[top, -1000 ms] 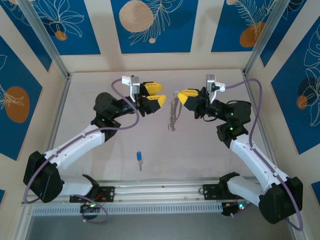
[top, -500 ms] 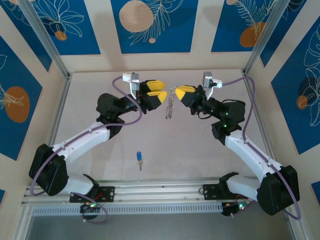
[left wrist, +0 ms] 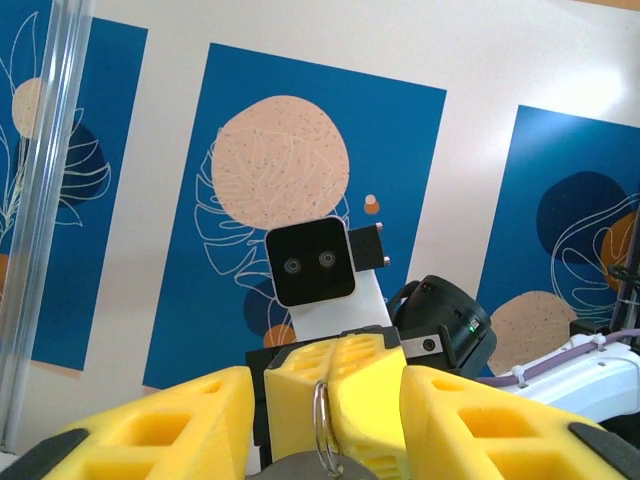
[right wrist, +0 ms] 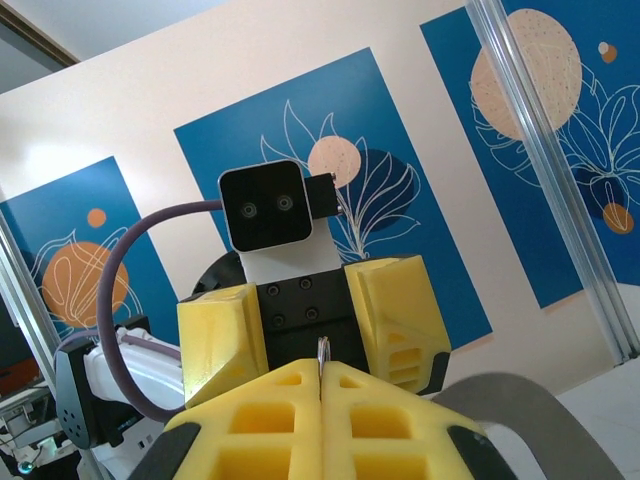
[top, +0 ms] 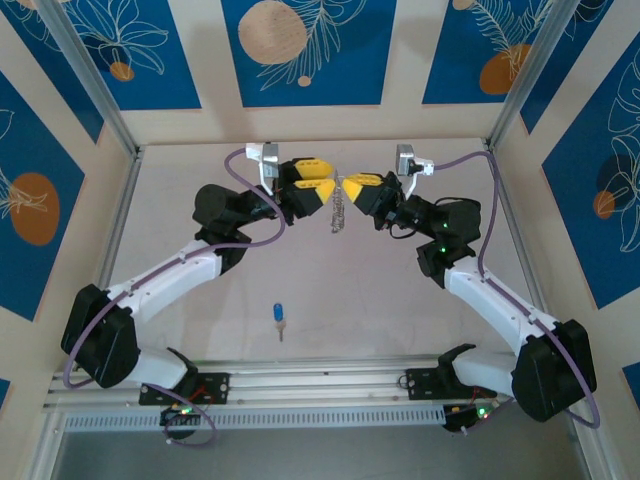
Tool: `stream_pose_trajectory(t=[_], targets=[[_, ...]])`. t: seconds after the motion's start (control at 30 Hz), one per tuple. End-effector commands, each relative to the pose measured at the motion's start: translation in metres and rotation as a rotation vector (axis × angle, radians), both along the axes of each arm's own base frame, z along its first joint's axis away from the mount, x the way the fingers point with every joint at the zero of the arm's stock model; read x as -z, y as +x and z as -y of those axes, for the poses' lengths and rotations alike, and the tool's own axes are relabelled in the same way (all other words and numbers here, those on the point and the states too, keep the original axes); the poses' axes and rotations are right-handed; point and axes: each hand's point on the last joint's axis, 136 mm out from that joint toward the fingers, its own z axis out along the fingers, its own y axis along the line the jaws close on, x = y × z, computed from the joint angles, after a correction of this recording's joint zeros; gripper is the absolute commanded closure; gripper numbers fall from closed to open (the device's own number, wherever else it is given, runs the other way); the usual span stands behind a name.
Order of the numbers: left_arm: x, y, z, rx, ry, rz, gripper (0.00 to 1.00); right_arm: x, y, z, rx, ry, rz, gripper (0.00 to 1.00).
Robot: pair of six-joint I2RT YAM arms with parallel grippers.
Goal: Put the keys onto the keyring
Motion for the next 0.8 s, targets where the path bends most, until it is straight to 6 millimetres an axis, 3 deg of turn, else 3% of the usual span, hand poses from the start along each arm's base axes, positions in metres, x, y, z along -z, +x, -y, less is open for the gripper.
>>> stream_pose_trajectory(t=[0.0, 0.3, 0.77], targets=[[-0.014, -0.005, -0.002, 0.021, -0.02, 0.049, 0.58, -0.019, -0.007, 0.003, 0.01, 0.044, 0.063, 1.0], [-0.006, -0.002, 0.002, 0.025, 0.014, 0.033, 0.59, -0.019, -0.007, 0.003, 0.015, 0.041, 0.065, 1.0], [-0.003, 0.0, 0.005, 0.031, 0.031, 0.026, 0.76, -0.018, -0.008, 0.002, 0.015, 0.033, 0.066, 1.0]])
